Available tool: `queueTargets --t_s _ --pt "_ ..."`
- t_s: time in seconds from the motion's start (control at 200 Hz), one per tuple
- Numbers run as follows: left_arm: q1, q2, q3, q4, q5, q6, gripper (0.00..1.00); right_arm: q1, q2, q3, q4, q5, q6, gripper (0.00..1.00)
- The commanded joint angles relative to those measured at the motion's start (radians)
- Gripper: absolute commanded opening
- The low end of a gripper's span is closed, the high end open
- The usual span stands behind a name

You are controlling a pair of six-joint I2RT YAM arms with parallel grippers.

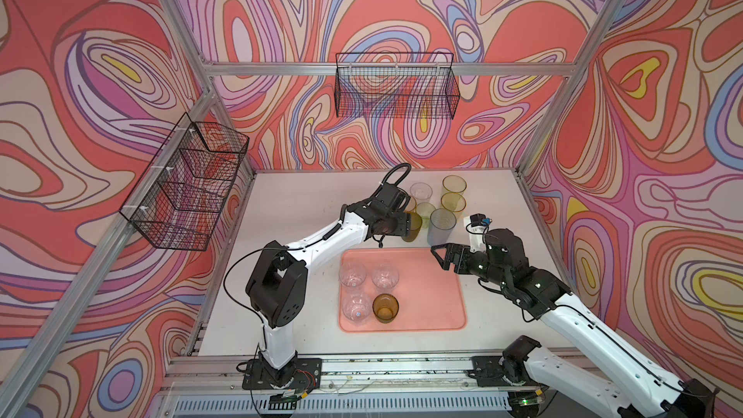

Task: Place the glasses into the tray
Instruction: Pick up the glass from the top-center of the table.

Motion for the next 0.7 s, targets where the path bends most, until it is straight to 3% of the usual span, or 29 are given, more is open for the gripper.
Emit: queueTargets --t_s 0.0,0.696 --pt "-0.004 0.04 0.046 -0.032 -0.02 0.016 0.67 -0.007 -0.007 -0.021 0.027 -0.021 -0.001 0.98" --pt "-0.004 0.166 0.163 -0.097 -0.104 0.043 0.38 -0.005 0.029 -0.037 0.026 -0.026 -0.006 0.98"
